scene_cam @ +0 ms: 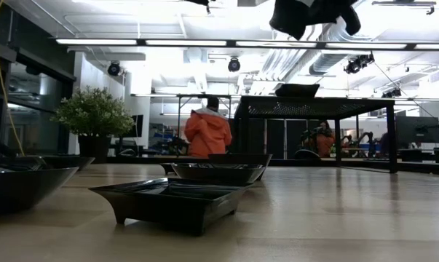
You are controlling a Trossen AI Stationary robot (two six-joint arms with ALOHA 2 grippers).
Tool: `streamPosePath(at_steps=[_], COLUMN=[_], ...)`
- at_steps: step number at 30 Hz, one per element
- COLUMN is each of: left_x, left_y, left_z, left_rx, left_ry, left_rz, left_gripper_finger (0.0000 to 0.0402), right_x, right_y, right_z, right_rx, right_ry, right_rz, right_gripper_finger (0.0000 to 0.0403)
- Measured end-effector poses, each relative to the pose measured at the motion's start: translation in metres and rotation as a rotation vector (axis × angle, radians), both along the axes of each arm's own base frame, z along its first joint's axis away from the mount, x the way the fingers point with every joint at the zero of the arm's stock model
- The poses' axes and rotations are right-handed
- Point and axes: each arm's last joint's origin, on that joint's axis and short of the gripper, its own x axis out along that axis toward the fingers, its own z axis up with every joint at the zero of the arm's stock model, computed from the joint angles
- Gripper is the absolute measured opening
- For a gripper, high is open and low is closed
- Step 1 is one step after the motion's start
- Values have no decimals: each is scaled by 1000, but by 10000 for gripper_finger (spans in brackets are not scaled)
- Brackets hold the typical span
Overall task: Pick & Place Mini shaped plates
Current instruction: Stack the black distorted square plate on top of the black distorted square plates on the shelf
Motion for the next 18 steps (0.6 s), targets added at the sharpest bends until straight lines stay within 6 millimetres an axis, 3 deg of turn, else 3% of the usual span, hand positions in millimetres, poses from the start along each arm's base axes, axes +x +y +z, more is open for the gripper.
streamPosePath(at_steps=[4,11,18], left_x=[-1,1,3], left_y=[0,0,-2], left_z=[-4,-23,-47], left_rx=[-16,-39,-83], left_ry=[31,62,91], left_rz=[-17,-19,-45], left_gripper_finger=[195,195,195], right_x=[-7,-13,-13], right_y=[-12,-30,-56], right_z=[2,28,46], right_rx=[69,159,368], right_ry=[52,175,263], right_rz=[3,10,62], right_gripper_finger=[0,0,0])
